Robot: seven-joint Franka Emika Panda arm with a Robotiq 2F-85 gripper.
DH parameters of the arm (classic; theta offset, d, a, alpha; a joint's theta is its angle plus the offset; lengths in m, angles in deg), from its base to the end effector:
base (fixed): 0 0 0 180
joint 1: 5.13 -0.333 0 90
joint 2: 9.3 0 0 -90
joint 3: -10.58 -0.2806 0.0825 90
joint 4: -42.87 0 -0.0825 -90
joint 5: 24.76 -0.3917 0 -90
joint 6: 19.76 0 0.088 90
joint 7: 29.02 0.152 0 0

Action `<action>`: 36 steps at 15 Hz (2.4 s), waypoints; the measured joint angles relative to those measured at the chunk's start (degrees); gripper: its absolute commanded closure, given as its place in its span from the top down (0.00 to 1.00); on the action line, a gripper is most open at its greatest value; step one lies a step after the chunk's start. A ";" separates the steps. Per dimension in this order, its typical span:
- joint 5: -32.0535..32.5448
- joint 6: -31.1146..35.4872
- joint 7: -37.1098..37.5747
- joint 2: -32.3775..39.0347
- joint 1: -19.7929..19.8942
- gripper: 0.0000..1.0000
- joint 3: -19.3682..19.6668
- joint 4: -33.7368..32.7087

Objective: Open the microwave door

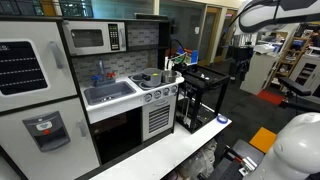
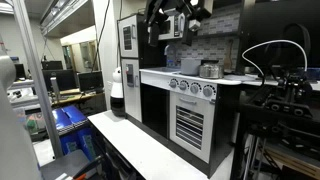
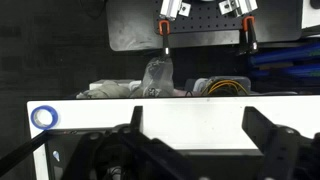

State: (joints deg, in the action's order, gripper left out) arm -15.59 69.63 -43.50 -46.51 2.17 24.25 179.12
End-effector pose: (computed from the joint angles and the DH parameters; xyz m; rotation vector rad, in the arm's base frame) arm 0.3279 -0.1525 0.4539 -3.0940 0.0620 0.2756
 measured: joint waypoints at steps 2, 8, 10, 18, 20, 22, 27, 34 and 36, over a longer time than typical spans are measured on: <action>0.00 0.00 0.00 0.00 0.00 1.00 0.00 0.00; -0.20 1.58 0.01 0.52 -0.49 1.00 0.00 -0.49; -0.20 2.09 0.01 0.75 -0.67 1.00 0.00 -0.61; -0.20 3.17 0.01 1.53 -0.73 1.00 0.00 -0.81; -0.20 3.21 0.01 1.53 -0.73 1.00 0.00 -0.85; -0.20 3.23 0.01 1.54 -0.73 1.00 0.00 -0.90; -0.21 3.30 0.01 1.54 -0.73 1.00 0.00 -0.93; -0.21 3.33 0.01 1.54 -0.73 1.00 0.00 -0.94; -0.21 3.34 0.01 1.54 -0.73 1.00 0.00 -0.94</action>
State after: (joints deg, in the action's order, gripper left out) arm -15.80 72.97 -43.49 -44.97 1.44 24.25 178.18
